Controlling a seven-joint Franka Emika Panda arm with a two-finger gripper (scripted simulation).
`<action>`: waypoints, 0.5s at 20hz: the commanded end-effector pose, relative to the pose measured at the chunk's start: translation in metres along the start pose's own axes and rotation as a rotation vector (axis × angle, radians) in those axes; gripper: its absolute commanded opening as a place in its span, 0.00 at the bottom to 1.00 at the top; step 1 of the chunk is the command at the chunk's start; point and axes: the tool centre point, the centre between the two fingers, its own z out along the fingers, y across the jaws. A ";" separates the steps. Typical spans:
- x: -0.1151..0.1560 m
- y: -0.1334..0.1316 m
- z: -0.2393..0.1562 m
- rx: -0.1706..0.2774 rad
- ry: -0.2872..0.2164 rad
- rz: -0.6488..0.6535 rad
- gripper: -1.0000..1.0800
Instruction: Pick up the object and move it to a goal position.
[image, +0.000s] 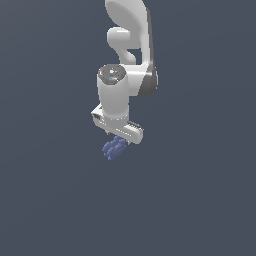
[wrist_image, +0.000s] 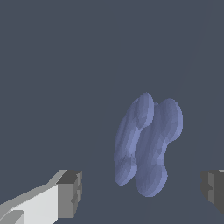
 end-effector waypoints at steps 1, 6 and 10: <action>0.003 0.004 0.002 0.001 0.001 0.076 0.96; 0.007 0.010 0.005 0.002 0.004 0.193 0.96; 0.009 0.013 0.007 0.003 0.005 0.258 0.96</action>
